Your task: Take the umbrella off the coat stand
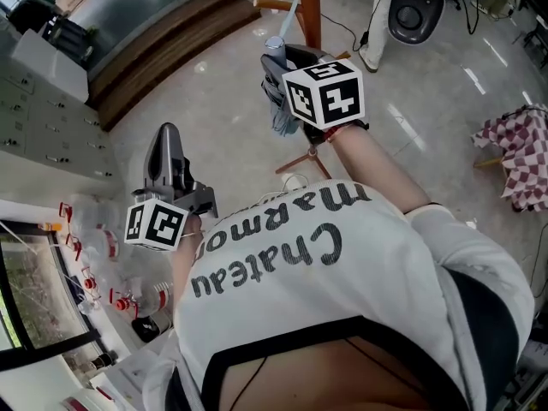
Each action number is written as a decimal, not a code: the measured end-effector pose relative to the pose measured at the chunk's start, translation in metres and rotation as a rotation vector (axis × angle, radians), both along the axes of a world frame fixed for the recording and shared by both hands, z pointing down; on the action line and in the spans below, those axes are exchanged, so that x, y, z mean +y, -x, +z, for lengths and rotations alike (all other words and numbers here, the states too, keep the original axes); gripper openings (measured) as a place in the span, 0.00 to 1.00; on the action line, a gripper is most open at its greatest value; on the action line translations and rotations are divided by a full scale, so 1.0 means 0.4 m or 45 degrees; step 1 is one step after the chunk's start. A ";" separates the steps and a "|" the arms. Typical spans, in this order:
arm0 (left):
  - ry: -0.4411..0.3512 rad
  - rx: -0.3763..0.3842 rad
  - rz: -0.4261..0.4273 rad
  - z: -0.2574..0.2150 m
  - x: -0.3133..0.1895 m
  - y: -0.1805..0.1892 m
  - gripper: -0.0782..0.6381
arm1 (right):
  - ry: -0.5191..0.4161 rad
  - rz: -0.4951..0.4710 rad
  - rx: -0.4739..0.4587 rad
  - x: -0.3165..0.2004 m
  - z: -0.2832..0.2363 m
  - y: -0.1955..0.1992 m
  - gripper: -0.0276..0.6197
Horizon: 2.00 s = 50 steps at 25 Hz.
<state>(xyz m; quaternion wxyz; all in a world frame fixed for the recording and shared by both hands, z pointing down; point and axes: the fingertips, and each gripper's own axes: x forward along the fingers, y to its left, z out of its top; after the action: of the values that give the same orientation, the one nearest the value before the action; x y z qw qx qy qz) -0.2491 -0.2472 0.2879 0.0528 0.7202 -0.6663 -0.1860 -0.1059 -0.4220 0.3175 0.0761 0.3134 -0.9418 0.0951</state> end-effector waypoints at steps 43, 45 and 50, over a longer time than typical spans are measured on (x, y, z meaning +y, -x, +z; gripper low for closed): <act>-0.042 0.030 -0.124 -0.003 0.081 0.094 0.14 | -0.025 -0.137 0.024 0.059 -0.015 0.133 0.29; -0.043 0.028 -0.125 -0.004 0.087 0.097 0.14 | -0.023 -0.140 0.024 0.064 -0.016 0.134 0.29; -0.042 0.030 -0.131 -0.002 0.093 0.106 0.14 | -0.028 -0.143 0.042 0.069 -0.014 0.144 0.29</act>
<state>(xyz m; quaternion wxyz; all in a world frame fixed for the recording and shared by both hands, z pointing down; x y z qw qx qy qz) -0.2916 -0.2099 0.2869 0.0393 0.6835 -0.6986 -0.2079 -0.1634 -0.3944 0.3120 0.0935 0.2625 -0.9574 0.0753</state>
